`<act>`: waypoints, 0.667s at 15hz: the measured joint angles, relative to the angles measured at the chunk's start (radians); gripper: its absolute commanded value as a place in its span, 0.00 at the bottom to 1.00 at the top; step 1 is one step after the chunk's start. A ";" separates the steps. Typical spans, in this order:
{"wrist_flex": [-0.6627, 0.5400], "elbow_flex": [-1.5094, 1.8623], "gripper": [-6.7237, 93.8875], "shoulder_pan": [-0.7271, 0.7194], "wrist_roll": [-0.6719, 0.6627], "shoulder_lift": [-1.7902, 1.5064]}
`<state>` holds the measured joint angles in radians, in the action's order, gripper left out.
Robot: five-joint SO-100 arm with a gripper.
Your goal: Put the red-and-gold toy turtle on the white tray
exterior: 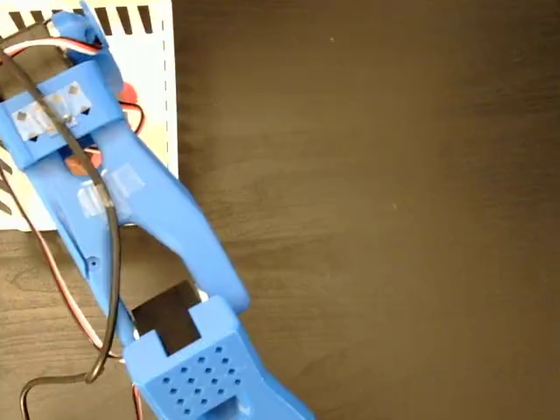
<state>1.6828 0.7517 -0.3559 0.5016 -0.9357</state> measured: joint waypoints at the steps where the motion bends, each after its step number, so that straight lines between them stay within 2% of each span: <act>1: 0.000 -0.006 0.28 0.000 0.000 0.011; 4: 0.000 -0.006 0.53 0.000 -0.005 0.021; 6: 0.000 -0.006 0.62 0.000 -0.011 0.028; 8: 0.005 -0.006 0.63 -0.012 -0.017 0.029; 9: 0.006 -0.006 0.68 -0.020 -0.025 0.029; 10: 0.006 -0.006 0.68 -0.023 -0.023 0.029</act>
<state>1.6889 0.7455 -0.3789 0.4786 -0.9066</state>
